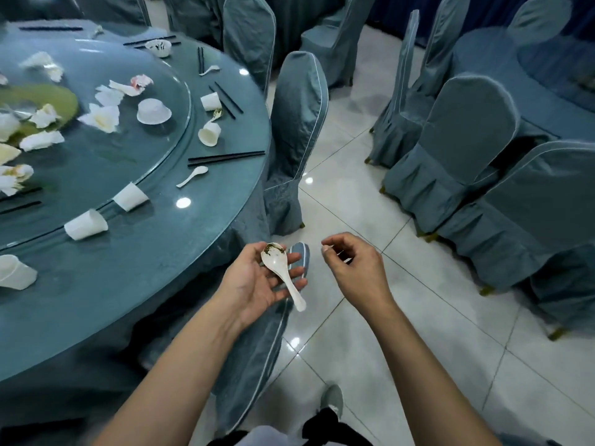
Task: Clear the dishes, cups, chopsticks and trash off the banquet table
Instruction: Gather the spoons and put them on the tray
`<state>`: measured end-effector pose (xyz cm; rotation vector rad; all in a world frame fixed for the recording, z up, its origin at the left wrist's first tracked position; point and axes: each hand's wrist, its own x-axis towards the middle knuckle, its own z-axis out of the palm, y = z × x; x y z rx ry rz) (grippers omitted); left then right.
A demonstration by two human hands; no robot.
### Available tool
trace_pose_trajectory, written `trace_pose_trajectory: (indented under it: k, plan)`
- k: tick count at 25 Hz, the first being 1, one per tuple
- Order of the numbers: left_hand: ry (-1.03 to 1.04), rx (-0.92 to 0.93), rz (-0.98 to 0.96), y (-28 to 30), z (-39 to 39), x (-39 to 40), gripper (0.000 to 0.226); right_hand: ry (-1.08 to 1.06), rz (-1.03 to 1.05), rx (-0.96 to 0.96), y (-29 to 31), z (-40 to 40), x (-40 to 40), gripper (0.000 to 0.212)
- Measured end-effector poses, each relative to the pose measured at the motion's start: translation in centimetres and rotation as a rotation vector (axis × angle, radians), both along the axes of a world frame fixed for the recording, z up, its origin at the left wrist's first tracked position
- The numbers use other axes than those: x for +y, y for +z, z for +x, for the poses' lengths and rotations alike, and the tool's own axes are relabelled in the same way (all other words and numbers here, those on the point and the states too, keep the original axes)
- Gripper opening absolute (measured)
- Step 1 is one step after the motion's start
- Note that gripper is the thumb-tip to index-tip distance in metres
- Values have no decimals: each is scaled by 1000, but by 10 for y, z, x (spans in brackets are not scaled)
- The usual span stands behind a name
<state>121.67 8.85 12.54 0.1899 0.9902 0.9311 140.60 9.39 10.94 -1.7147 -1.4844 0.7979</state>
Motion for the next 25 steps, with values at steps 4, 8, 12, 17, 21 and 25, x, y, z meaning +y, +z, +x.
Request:
trace_pose_trajectory:
  k: [4, 8, 12, 17, 21, 25]
  plan:
    - [113, -12, -28, 0, 55, 15, 37, 78, -13, 11, -1, 58, 33, 3]
    - [175, 0, -25, 0, 89, 28, 36, 135, -9, 45, -4, 93, 61, 4]
    - [245, 18, 1, 1, 103, 50, 38, 205, -15, 89, -9, 105, 94, 3]
    - [339, 19, 9, -5, 111, 92, 37, 316, 0, 57, -14, 104, 150, 4]
    - [421, 15, 34, -10, 107, 135, 37, 401, 12, 60, -17, 94, 205, 4]
    - [510, 14, 21, -7, 92, 175, 34, 496, 18, 37, -16, 70, 256, 5]
